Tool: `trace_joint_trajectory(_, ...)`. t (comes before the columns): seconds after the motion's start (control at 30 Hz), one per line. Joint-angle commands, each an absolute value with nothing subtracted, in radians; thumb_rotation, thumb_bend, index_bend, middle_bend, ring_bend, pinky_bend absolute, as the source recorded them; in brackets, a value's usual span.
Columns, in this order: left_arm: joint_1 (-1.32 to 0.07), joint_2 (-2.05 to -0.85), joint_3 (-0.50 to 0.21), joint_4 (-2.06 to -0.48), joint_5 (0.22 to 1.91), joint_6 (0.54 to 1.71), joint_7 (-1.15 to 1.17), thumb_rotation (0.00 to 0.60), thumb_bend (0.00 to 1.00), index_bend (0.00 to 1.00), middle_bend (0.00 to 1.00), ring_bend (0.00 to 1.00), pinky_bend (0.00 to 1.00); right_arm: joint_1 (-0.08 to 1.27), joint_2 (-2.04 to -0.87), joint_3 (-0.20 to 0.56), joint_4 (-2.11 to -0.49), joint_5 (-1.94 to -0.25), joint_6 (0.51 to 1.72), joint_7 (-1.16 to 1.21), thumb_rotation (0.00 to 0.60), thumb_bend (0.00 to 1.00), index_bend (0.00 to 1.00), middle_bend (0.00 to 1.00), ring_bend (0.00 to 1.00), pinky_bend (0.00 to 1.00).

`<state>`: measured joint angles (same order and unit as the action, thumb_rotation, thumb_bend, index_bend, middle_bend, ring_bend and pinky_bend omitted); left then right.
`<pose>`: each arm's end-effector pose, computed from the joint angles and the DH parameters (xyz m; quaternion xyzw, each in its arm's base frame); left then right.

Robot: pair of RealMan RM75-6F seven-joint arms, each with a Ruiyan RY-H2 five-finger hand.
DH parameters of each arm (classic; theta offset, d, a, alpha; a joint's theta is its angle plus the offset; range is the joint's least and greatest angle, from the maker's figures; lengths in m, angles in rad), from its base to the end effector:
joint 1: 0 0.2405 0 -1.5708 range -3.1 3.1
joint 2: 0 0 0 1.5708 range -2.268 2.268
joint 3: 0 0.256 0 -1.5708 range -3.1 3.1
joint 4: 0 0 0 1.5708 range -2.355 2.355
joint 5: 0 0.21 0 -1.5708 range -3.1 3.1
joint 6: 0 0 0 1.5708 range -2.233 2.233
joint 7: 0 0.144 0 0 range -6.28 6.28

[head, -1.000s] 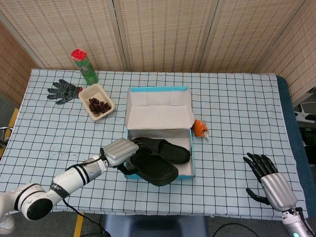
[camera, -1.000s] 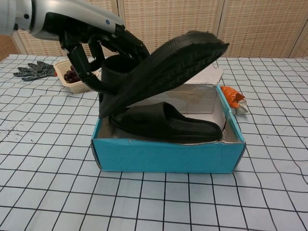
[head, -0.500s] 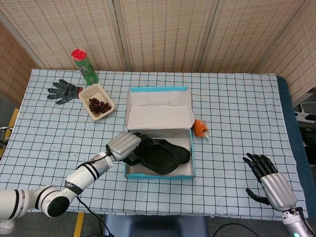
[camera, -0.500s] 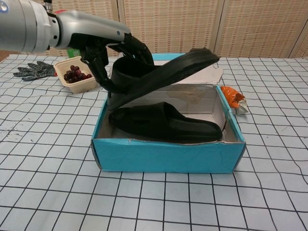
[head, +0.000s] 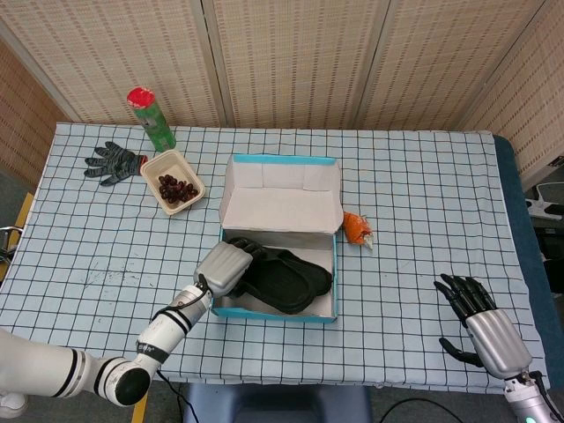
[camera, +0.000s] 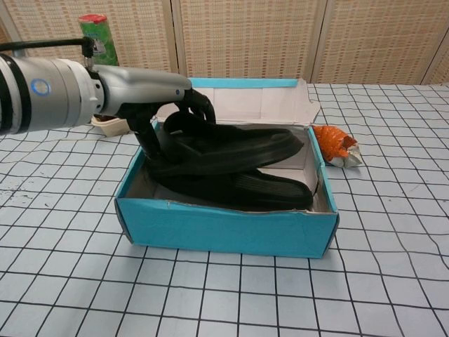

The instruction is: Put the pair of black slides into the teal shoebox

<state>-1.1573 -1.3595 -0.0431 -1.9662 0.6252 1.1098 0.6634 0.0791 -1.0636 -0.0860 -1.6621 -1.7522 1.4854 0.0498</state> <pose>-0.0408 0.3121 0.0091 -0.8156 -0.3294 -0.3038 0.3659 -0.2848 -0.1448 0.1412 0.6780 -0.3903 0.3980 0.4792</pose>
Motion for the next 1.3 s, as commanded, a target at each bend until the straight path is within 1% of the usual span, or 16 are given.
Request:
trace_joint_trajectory(0.03, -1.145, -1.406, -0.025, -1.946, 0.632, 1.156, 0.712, 0.6, 0.51, 0.67, 0.9, 0.92, 1.0, 0.081, -1.065, -0.087, -1.661, -1.753, 1.482, 0.049, 0.6, 0.15, 0.0, 0.0, 0.0, 0.0)
trace_joint_trajectory(0.3, -1.104, -1.5, 0.007, -1.9, 0.678, 1.244, 0.804, 0.6, 0.49, 0.69, 0.91, 0.93, 1.0, 0.081, -1.065, -0.087, -1.662, -1.752, 1.482, 0.048, 0.6, 0.15, 0.0, 0.0, 0.0, 0.0)
trace_joint_trajectory(0.67, -1.064, -1.619, 0.001, -1.787, 0.727, 1.271, 0.874, 0.6, 0.46, 0.7, 0.92, 0.93, 1.0, 0.084, -1.066, -0.089, -1.663, -1.754, 1.477, 0.047, 0.6, 0.15, 0.0, 0.0, 0.0, 0.0)
trace_joint_trajectory(0.87, -1.043, -1.633, -0.022, -1.77, 0.725, 1.26, 0.877, 0.6, 0.45, 0.7, 0.92, 0.93, 1.0, 0.085, -1.064, -0.088, -1.661, -1.752, 1.478, 0.053, 0.6, 0.15, 0.0, 0.0, 0.0, 0.0)
trace_joint_trajectory(1.3, -1.027, -1.637, -0.044, -1.775, 0.681, 1.215, 0.926, 0.6, 0.37, 0.69, 0.92, 0.93, 1.0, 0.085, -1.066, -0.089, -1.663, -1.754, 1.478, 0.05, 0.6, 0.15, 0.0, 0.0, 0.0, 0.0)
